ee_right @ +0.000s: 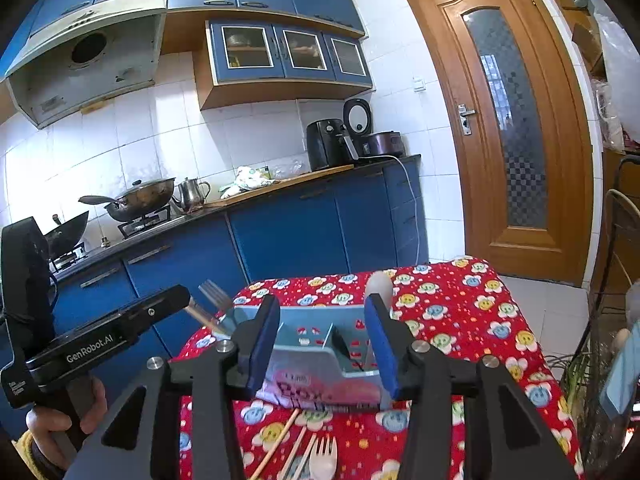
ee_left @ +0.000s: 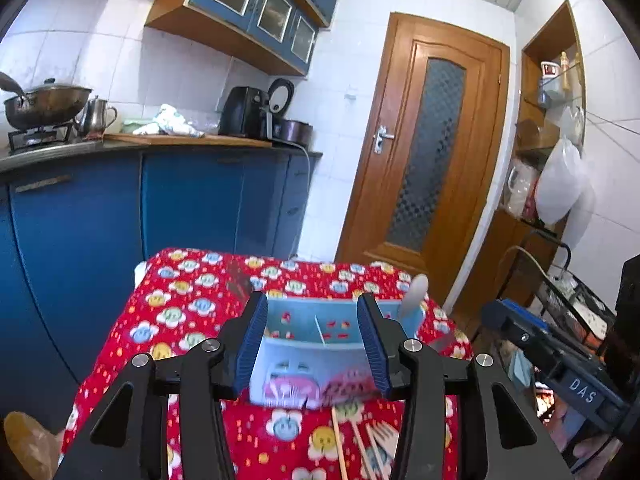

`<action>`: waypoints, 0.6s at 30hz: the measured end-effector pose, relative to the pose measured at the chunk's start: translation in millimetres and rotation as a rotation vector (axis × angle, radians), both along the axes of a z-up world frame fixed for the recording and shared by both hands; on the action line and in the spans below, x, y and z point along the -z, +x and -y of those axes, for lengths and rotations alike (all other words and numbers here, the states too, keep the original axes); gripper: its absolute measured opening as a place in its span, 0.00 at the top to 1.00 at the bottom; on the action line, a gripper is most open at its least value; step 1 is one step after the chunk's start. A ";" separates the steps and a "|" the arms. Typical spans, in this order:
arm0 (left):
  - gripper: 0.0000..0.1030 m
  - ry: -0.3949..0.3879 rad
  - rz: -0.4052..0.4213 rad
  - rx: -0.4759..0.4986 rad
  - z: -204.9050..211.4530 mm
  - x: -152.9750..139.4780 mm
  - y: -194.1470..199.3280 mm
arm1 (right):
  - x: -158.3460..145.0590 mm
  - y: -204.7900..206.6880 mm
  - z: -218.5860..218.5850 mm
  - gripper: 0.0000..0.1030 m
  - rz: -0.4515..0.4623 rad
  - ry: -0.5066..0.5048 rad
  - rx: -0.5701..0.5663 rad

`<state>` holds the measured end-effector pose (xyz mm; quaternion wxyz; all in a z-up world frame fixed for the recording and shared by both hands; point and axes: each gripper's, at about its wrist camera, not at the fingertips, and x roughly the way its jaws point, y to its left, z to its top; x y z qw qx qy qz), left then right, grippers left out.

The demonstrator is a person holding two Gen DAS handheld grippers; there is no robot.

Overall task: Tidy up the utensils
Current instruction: 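Open both tools to drop the chopstick and spoon into the caddy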

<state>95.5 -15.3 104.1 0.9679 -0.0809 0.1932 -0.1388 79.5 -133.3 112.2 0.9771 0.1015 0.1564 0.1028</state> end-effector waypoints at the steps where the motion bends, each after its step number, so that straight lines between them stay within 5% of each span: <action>1: 0.53 0.002 -0.007 0.001 -0.9 1.2 -2.3 | 0.8 -4.0 0.0 0.53 -0.005 -0.003 0.002; 18: 0.52 0.075 -0.195 0.036 -0.2 35.1 -30.4 | 31.6 -50.7 3.5 0.49 -0.114 -0.007 0.017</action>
